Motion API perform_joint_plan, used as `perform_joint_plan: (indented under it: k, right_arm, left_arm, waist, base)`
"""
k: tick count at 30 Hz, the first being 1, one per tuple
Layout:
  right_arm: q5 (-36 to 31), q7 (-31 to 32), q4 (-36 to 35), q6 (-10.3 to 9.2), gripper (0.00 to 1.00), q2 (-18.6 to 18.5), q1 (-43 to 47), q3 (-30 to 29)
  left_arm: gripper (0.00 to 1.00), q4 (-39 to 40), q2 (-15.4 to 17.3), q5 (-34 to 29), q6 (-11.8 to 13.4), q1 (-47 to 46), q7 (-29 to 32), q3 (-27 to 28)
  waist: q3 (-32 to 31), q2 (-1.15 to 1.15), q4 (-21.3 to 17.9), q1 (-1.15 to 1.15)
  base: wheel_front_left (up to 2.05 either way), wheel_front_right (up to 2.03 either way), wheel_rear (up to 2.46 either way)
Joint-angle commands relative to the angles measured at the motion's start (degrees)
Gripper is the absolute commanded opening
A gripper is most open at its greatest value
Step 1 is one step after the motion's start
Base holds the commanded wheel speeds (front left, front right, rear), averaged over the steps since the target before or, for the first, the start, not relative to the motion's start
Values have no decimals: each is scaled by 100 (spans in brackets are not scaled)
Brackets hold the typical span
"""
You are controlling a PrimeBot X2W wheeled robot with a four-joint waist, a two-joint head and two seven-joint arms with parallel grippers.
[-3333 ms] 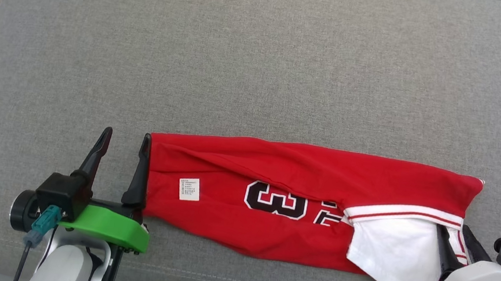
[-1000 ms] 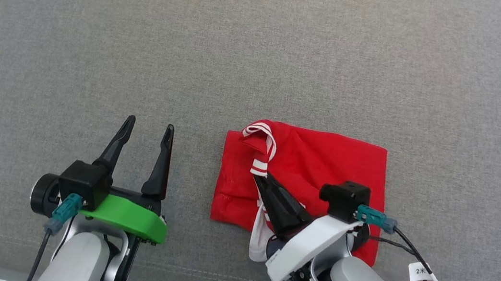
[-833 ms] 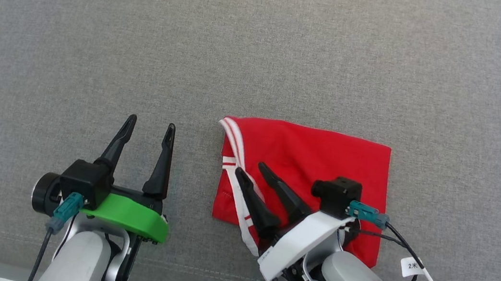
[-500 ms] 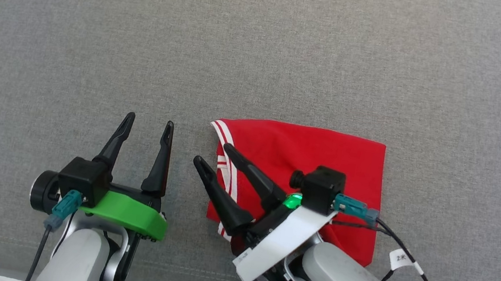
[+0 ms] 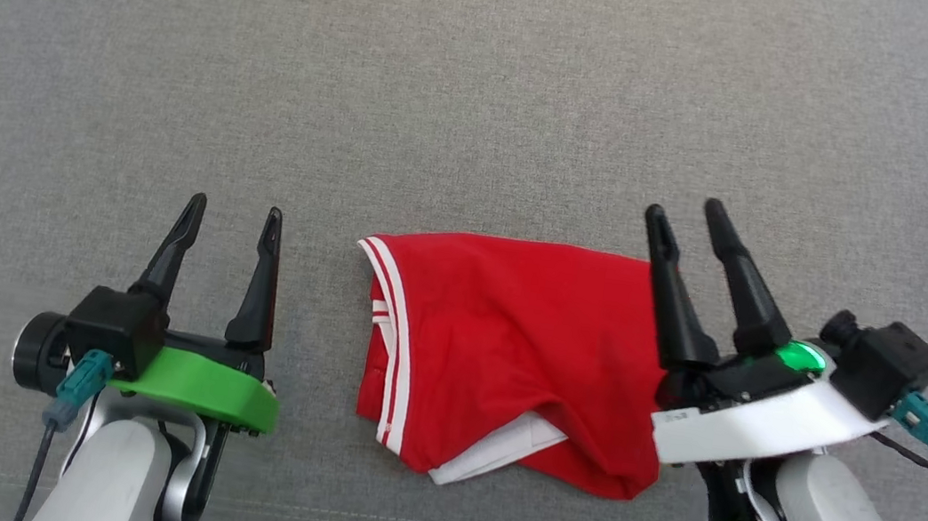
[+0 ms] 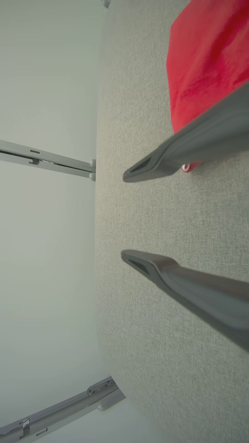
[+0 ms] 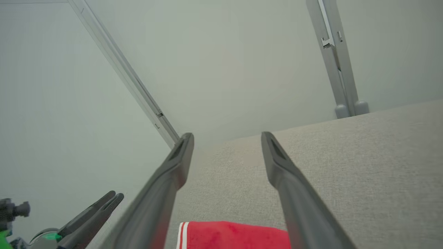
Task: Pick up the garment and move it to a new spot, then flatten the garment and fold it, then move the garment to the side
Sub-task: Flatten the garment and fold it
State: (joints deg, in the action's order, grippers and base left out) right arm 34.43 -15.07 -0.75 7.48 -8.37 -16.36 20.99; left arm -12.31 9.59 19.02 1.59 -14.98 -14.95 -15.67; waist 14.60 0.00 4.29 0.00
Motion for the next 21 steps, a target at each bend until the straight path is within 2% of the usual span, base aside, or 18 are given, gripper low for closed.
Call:
perform_joint_plan:
  k: [1,9,13,21]
  right_arm:
    - [-56,-19,-12,1,100,-26,111,-96]
    - [-942,-20,247,0,100,-311,802,-1327]
    - [-1183,-19,336,1,100,-340,1043,-1655]
    - [-1317,97,451,1,100,-417,1464,-1943]
  left_arm:
    - [100,36,39,-29,29,76,-16,37]
    - [100,286,173,-73,122,394,-16,322]
    - [100,404,219,-105,171,610,-16,417]
    - [100,588,320,-176,278,1111,-13,424]
  waist:
    - [-65,0,-50,0]
    - [-389,0,-242,0]
    - [-560,0,-339,0]
    - [-856,0,-383,0]
  base:
    - [0,0,0]
    - [0,0,0]
    - [0,0,0]
    - [0,0,0]
